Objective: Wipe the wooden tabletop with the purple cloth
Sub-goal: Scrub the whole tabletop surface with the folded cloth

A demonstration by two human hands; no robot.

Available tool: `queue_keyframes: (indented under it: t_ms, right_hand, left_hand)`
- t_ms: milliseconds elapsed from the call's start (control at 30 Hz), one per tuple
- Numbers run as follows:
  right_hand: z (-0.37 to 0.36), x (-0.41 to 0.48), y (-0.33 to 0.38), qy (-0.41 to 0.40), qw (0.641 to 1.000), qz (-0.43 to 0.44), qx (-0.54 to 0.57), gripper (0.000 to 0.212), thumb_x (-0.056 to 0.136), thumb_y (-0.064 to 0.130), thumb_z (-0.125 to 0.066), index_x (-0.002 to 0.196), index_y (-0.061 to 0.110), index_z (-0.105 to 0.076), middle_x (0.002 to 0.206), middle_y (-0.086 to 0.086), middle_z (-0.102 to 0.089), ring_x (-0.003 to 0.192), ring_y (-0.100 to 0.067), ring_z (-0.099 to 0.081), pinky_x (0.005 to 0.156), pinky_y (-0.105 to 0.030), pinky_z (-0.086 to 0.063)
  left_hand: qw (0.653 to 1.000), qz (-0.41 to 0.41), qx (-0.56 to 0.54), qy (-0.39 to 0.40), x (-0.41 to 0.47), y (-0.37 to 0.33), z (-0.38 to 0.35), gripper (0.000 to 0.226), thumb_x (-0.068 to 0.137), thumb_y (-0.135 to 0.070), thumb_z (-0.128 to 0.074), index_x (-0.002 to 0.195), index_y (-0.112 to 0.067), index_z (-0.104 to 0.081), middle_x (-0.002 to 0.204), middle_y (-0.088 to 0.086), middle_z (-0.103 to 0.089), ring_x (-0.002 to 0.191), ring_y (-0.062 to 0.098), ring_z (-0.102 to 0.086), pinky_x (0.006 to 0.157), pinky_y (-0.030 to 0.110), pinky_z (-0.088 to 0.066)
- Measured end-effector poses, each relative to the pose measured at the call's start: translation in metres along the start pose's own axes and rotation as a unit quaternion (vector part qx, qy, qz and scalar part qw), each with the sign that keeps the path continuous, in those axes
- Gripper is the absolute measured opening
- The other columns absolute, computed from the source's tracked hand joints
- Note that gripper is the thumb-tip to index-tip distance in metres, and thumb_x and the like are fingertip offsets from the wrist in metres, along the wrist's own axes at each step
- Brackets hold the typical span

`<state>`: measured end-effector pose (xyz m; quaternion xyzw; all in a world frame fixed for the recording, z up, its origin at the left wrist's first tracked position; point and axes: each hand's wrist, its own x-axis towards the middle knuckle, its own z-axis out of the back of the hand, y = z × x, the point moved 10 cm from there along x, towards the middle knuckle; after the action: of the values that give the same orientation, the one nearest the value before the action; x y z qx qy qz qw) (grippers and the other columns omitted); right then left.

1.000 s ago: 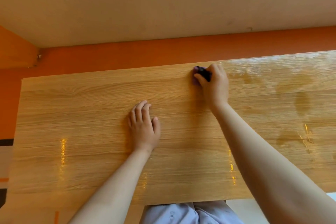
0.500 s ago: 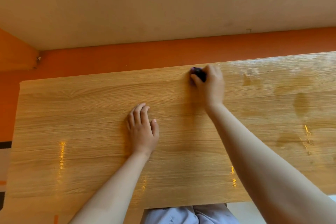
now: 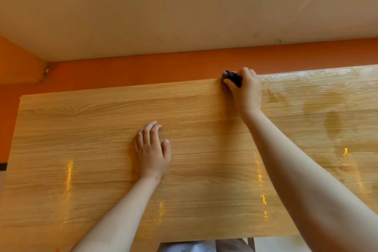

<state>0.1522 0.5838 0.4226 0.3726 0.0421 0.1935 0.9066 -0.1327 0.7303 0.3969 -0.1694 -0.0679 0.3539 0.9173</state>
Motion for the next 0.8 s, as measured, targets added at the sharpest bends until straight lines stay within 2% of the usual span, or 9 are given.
queue_keyframes:
  t_ms: [67,267,467,633,800]
  right_hand:
    - [0.033,0.01,-0.033,-0.03,0.999,-0.031,-0.008,0.026,0.082,0.026,-0.069,0.091,0.007,-0.053,0.1,-0.012,-0.057,0.092,-0.027,-0.052,0.073,-0.033,-0.041]
    - [0.107,0.024,-0.11,-0.084,0.99,-0.098,-0.051,0.029,0.082,0.028,-0.068,0.092,0.005,-0.053,0.099,-0.018,-0.058,0.091,-0.031,-0.053,0.071,-0.029,-0.035]
    - [0.11,0.033,-0.107,-0.067,0.993,-0.07,-0.072,0.025,0.081,0.026,-0.07,0.095,0.009,-0.059,0.101,-0.012,-0.061,0.094,-0.029,-0.055,0.075,-0.036,-0.042]
    - [0.086,0.04,-0.075,0.016,0.996,0.023,-0.085,0.025,0.079,0.026,-0.072,0.099,0.012,-0.065,0.1,-0.009,-0.065,0.094,-0.027,-0.056,0.075,-0.036,-0.044]
    - [0.071,0.023,-0.052,0.138,0.977,0.123,-0.109,0.028,0.075,0.016,-0.076,0.102,0.011,-0.069,0.1,-0.008,-0.068,0.093,-0.026,-0.056,0.075,-0.031,-0.04]
  left_hand:
    - [1.0,-0.001,-0.001,-0.004,0.0,-0.001,0.0,0.041,0.086,-0.029,-0.042,0.119,-0.008,-0.054,0.132,0.008,-0.051,0.122,0.029,-0.043,0.102,0.045,-0.033]
    - [1.0,-0.005,-0.001,-0.008,0.0,-0.003,0.001,0.039,0.085,-0.027,-0.043,0.118,-0.008,-0.053,0.132,0.008,-0.049,0.121,0.029,-0.042,0.102,0.042,-0.029]
    - [1.0,-0.006,0.005,-0.008,0.001,-0.003,0.001,0.039,0.085,-0.026,-0.043,0.118,-0.007,-0.053,0.131,0.009,-0.049,0.12,0.03,-0.043,0.102,0.042,-0.03]
    - [1.0,-0.004,0.005,-0.007,-0.001,-0.003,0.003,0.04,0.085,-0.027,-0.042,0.117,-0.006,-0.053,0.131,0.01,-0.05,0.119,0.032,-0.043,0.101,0.045,-0.032]
    - [1.0,0.001,0.013,0.006,0.001,-0.005,0.002,0.042,0.085,-0.029,-0.04,0.118,-0.006,-0.052,0.132,0.011,-0.049,0.12,0.032,-0.043,0.102,0.046,-0.032]
